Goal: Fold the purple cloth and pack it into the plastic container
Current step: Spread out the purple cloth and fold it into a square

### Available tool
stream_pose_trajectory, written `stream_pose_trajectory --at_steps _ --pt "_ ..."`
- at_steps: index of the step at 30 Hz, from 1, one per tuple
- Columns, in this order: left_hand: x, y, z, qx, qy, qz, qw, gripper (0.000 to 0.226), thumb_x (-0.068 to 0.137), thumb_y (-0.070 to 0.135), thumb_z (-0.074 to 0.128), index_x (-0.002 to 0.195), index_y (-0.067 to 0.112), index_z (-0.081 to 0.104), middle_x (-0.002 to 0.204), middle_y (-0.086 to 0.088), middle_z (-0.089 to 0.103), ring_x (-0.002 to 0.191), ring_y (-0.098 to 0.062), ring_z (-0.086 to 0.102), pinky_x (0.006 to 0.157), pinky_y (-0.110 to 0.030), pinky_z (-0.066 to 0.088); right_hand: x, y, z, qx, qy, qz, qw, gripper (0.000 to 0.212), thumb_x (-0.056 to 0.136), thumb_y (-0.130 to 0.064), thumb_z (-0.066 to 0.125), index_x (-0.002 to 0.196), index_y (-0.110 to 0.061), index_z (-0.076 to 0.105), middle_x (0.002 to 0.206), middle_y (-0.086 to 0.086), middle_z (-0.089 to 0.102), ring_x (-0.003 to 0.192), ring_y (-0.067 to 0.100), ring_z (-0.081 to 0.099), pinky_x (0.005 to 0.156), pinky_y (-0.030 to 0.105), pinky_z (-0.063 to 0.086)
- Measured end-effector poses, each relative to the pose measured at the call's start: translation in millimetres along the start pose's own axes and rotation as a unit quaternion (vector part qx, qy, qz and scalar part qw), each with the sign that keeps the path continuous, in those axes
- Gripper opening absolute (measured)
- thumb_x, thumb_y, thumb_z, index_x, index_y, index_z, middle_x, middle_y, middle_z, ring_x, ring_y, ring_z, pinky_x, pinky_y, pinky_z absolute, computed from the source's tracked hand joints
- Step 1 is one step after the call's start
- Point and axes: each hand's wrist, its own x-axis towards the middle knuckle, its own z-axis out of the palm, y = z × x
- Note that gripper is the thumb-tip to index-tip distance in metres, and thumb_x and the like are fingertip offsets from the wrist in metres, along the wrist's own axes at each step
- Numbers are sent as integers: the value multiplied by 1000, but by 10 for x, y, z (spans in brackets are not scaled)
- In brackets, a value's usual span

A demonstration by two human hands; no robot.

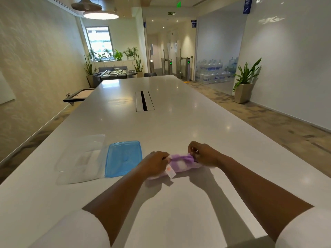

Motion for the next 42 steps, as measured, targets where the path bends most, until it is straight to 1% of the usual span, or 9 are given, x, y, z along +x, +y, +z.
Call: stream_pose_trajectory --at_steps 4,7,13,18,25,28,32,36,42 --pt "58 55 -93 -49 18 -7 999 32 104 32 32 106 11 56 108 -12 64 92 -26 57 77 -35 43 74 -78 -53 65 51 -14 997 3 95 -28 55 93 -30 56 95 -5 63 83 16 59 65 18 44" --pt "75 64 -146 -90 18 16 996 32 98 37 49 115 11 57 113 -8 62 100 -25 58 86 -38 49 87 -111 -155 69 9 -15 997 24 83 -46 68 102 -32 60 100 -11 61 87 8 58 65 16 44" --pt "154 -9 -335 -122 56 -4 991 24 94 35 57 108 16 62 98 -1 64 87 -19 59 75 -31 46 153 -84 -358 52 50 -7 997 21 81 -22 74 101 -24 65 97 -3 64 85 13 59 63 16 45" --pt "176 -24 -593 -180 -2 3 984 36 96 36 55 92 5 71 73 -8 60 66 -18 53 67 -32 46 160 -23 -461 64 114 3 991 19 77 -20 79 94 -15 71 92 -2 67 84 13 60 65 19 47" --pt "168 -142 -787 -242 -65 -9 968 32 100 20 48 128 12 62 106 -14 69 90 -20 65 74 -25 58 47 104 -517 131 144 33 980 14 88 -10 66 98 -7 76 95 5 68 87 17 59 71 27 49" --pt "192 -173 -831 -253 -82 -18 964 30 99 15 50 127 11 61 108 -12 67 91 -20 64 66 -18 57 31 75 -547 171 172 29 970 18 91 -6 60 101 -6 75 98 6 68 89 18 59 75 28 49" --pt "235 -194 -913 -261 26 -12 965 19 92 26 63 104 14 70 92 -9 71 77 -17 68 61 -16 55 76 -23 -641 271 278 22 921 16 90 -15 64 105 -16 70 98 -2 66 89 13 60 71 19 50" --pt "271 -167 -1079 -318 114 -14 941 22 85 38 68 94 18 73 86 -11 71 71 -17 66 58 -16 53 175 -141 -815 407 355 54 840 7 87 -28 69 94 -28 68 97 -3 69 94 21 65 80 33 57" --pt "289 -66 -1367 -381 91 -8 920 29 93 34 59 111 13 70 96 -7 75 78 -14 69 66 -22 57 278 -361 -1005 394 372 27 840 20 89 -17 66 79 -34 71 93 -9 71 95 17 64 87 31 54"
